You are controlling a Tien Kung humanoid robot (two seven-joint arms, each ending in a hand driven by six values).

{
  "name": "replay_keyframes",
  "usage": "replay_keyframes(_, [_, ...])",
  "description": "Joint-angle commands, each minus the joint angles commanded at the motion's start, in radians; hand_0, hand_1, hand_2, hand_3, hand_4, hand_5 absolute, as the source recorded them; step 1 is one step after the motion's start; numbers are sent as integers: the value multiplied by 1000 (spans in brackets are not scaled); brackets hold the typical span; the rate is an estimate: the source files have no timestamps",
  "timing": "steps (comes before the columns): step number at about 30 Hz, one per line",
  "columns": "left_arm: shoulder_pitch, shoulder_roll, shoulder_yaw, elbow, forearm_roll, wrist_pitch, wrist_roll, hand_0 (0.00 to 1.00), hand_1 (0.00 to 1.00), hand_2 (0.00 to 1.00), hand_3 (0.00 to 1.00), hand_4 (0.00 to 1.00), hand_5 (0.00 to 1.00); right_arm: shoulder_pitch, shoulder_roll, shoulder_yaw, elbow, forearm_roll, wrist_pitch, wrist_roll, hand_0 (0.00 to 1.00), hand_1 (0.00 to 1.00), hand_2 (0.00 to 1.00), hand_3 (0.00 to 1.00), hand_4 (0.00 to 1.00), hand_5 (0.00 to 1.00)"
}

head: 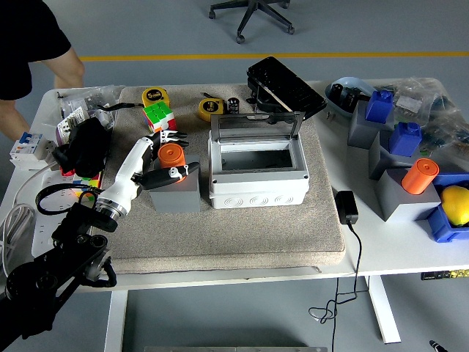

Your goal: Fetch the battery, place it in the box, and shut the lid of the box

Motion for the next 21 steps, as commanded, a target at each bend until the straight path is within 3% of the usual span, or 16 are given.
replay_keyframes(5, [-5,-3,9,3,-35,-7,-8,661,621,562,605,998,147,-1,1,2,0,-1,-1,2,666,642,644,535,865,423])
replay_keyframes(6, [-5,-3,10,4,-40,-8,-8,556,533,502,544,998,101,-1,2,3,1,-1,-1,2,666,642,643,535,865,423])
replay_keyframes(21, [-19,-18,25,21,-139,-15,-29,507,476,450,508,998,37,-3,5,7,2,-1,-1,3,666,642,642,535,866,422])
